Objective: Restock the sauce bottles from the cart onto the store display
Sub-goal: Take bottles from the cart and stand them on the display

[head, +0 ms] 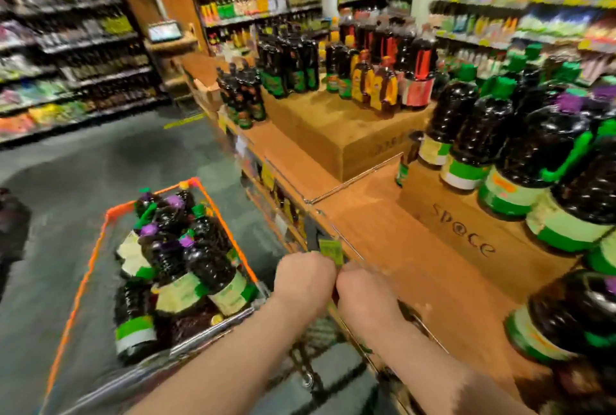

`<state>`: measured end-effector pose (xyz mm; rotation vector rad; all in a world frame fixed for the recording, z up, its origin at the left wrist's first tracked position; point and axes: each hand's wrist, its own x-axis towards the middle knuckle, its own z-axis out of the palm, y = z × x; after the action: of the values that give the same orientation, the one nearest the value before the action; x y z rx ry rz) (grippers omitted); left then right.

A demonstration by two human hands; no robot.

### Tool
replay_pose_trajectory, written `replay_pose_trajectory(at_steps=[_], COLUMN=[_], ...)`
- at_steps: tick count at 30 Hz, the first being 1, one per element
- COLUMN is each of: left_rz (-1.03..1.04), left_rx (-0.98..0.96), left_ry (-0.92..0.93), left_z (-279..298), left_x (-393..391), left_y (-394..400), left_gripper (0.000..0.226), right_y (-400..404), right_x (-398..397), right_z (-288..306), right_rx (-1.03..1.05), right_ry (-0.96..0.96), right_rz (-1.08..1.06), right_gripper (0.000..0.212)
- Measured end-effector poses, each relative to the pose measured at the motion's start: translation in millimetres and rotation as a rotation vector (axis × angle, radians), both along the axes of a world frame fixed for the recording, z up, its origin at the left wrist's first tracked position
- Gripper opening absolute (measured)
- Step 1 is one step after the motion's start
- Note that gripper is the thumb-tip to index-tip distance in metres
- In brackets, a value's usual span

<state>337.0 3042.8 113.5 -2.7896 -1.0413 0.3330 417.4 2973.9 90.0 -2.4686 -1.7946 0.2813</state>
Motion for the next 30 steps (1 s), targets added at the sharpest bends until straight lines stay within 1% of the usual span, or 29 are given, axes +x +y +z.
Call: replay_pose_trajectory(at_steps=[5,7,11,16,21,25,30], left_rz=[0.167,0.203,0.253,0.314,0.304,0.326,0.391], left_rx=[0.016,0.017,0.007,0.014,-0.024,-0.101,-0.157], left_ry=[-0.065,-0.077,-0.069,-0.073,-0.052,-0.043,-0.066], left_z=[-0.6,-4.1,-10.6,-23.0,-36.5,-53.5,-68.8], left_x=[-92.3,-129.3,-201.4,-275.1,-300.5,-302.3,-291.3], left_y=[27.8,40.1,68.5,111.2,142.9,175.4,220.2], left_gripper=[0.022,0.023,0.025,0.022,0.020,0.015,0.019], right_y=[43.2,59.8,92.9,137.2,169.1,203.4,243.8], right_x=[-76.9,-110.4,-182.3,-253.8,-276.8,-271.1,-249.4], right_z=[10.1,10.0,3.4,-6.0,-21.4,-42.1,-64.8], right_rx=[0.030,0.042,0.026,0.068,0.045,0.041,-0.070], right_ry=[-0.073,-0.083,-0.060,-0.036,-0.066,-0.036,-0.023], right_rz=[0.173,0.218,0.245,0.256,0.261,0.265,0.287], right_gripper=[0.021,0.022,0.024,0.022,0.020,0.010,0.014])
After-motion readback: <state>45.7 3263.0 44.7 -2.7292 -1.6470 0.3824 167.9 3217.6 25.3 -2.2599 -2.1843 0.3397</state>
